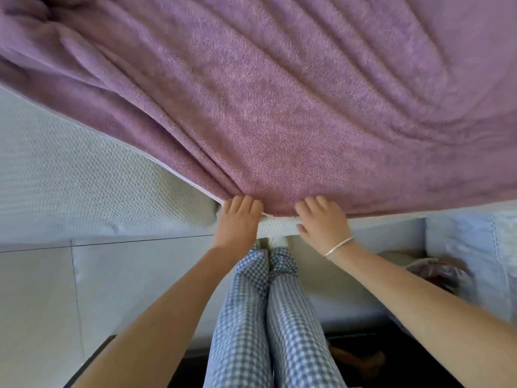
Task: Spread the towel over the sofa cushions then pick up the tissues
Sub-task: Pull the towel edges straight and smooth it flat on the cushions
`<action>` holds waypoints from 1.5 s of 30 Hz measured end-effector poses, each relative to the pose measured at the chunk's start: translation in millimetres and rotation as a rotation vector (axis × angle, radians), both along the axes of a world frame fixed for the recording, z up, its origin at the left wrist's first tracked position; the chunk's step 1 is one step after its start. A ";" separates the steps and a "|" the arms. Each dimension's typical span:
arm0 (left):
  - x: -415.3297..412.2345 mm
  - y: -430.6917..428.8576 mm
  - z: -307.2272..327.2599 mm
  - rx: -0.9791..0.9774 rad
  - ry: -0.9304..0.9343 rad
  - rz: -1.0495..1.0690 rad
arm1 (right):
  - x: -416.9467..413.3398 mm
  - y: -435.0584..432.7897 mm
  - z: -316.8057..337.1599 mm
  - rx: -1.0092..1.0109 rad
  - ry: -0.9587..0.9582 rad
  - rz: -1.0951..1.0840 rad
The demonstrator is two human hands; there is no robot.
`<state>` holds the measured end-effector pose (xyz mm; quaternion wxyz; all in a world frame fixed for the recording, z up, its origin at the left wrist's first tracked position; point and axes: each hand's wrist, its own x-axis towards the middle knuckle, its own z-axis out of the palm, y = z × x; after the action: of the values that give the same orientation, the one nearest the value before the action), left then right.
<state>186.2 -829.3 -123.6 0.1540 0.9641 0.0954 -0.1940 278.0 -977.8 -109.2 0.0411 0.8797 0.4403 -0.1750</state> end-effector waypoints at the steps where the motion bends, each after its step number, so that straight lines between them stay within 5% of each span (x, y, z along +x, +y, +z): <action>1: 0.6 2.5 1.7 0.013 -0.037 -0.010 | -3.9 13.2 -1.9 0.030 -0.015 0.038; 8: -7.1 47.0 -1.9 0.180 -0.072 -0.014 | -20.5 83.7 -13.9 0.195 -0.064 0.022; 14: -6.0 103.5 -16.0 0.241 -0.085 0.089 | -31.0 134.5 -17.3 0.132 -0.105 0.018; 21: -21.7 155.1 -10.9 0.212 -0.147 -0.155 | -53.8 175.9 -25.7 0.074 0.044 -0.182; 30: -56.8 167.8 -11.3 0.117 -0.192 -0.285 | -82.2 182.9 -20.8 0.005 0.001 -0.091; 41: -34.0 271.9 -4.1 0.349 -0.270 0.007 | -70.6 282.5 -17.3 0.320 -0.080 -0.073; 45: -54.3 286.6 6.2 0.277 -0.287 -0.093 | -79.5 282.1 -11.5 0.400 0.000 -0.014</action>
<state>131.9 -542.8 -117.4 0.0226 0.9972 0.0535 -0.0465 198.6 -695.7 -120.8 -0.1358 0.8734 0.4600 -0.0842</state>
